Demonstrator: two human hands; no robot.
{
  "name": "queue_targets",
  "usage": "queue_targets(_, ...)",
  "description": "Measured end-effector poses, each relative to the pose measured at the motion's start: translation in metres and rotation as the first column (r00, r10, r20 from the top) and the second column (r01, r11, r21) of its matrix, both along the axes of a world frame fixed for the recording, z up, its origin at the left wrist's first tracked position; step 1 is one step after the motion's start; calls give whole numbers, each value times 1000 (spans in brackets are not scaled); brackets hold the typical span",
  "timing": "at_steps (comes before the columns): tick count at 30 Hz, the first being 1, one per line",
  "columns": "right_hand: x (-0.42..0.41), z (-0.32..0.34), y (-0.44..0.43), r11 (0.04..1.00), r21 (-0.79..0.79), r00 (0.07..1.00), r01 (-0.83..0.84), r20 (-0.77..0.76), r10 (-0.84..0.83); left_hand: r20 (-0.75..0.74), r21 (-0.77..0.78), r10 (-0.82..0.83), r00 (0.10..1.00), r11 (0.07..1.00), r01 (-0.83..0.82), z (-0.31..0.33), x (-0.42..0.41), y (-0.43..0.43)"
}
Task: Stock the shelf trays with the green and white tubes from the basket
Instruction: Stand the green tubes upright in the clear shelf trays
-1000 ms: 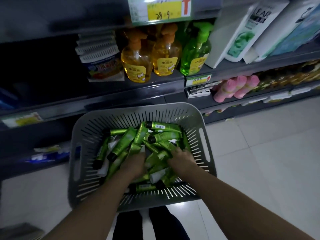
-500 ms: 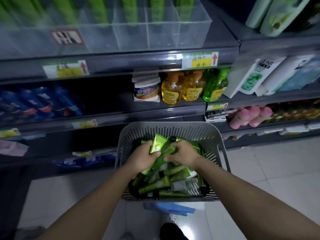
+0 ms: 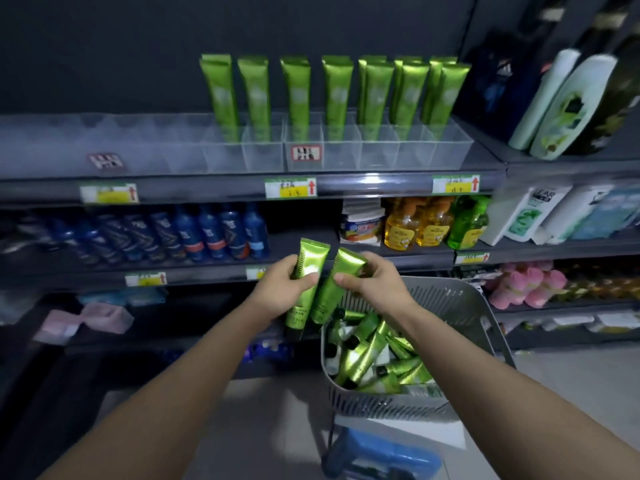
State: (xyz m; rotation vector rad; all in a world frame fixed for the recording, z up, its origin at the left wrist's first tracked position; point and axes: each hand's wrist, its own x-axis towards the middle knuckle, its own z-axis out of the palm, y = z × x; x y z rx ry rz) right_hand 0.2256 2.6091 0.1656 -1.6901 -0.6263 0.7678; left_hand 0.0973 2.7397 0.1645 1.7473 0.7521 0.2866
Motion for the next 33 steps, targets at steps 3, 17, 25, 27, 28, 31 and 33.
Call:
queue_targets(3,-16,22,13,996,85,1000,-11,23,9,89,-2,8,996,1000,-8,29,-21,15)
queue_targets(17,-23,126,114,940,320,935,-116,355,-5,384,76,192,903,968,-239,153,-37,96)
queue_targets(25,-31,178,164,922,356,830,-153,552,-76,496,144,263,828,915,-378,207,-39,141)
queue_targets(27,-33,186,179,920,369,813,-132,572,-112,515,135,280,810,907,-399,217,-38,157)
queue_targets(28,-34,189,188,922,368,801,-118,584,-131,524,137,280,804,904,-404,221,-37,166)
queue_targets(31,-33,196,214,924,370,784,-92,600,-162,541,163,265,798,898,-409,228,-31,195)
queue_targets(33,-33,201,230,918,388,780,-79,598,-186,544,189,252,800,893,-409,229,-25,215)
